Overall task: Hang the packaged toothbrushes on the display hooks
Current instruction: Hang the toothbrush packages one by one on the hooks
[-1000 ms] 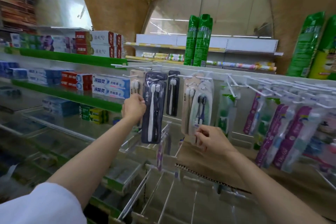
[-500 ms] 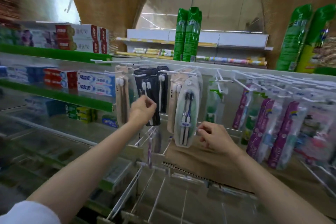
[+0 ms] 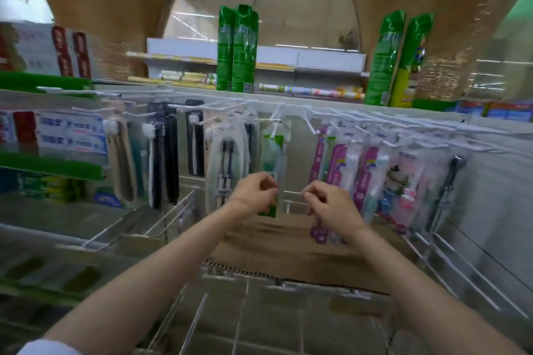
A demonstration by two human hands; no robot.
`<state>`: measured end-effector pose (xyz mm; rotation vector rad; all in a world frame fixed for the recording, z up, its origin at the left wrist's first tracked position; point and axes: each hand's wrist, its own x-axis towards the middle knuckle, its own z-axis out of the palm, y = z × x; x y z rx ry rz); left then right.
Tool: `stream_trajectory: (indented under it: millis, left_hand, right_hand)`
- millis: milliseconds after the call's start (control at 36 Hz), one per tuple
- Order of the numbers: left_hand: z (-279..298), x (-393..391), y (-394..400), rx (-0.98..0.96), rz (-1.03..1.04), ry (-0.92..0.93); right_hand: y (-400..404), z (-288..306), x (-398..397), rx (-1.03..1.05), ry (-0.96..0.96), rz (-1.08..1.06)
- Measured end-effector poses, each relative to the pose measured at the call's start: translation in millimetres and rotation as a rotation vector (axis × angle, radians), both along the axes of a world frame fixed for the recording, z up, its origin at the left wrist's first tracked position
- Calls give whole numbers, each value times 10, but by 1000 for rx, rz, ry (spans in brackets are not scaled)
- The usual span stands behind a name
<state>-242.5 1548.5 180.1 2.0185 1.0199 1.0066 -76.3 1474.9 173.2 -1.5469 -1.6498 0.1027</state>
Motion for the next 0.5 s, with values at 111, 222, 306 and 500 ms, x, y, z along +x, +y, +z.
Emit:
stream_trajectory:
  millis: [111,222,306,500]
  left_hand:
    - [19,208,4,-32,13,-37]
    - [-4,387,-12,-110,-53,-71]
    - [-37,515,-40,-118,-103,-45]
    - [-3,801,-221,-24,-179,-121]
  right_hand:
    - [-110,44,191,34,-22,-16]
    - [-246,75,336,59,-16,-31]
    - [-333,70,455,31,14,-33]
    - [-390,50,752,33,-17,-159]
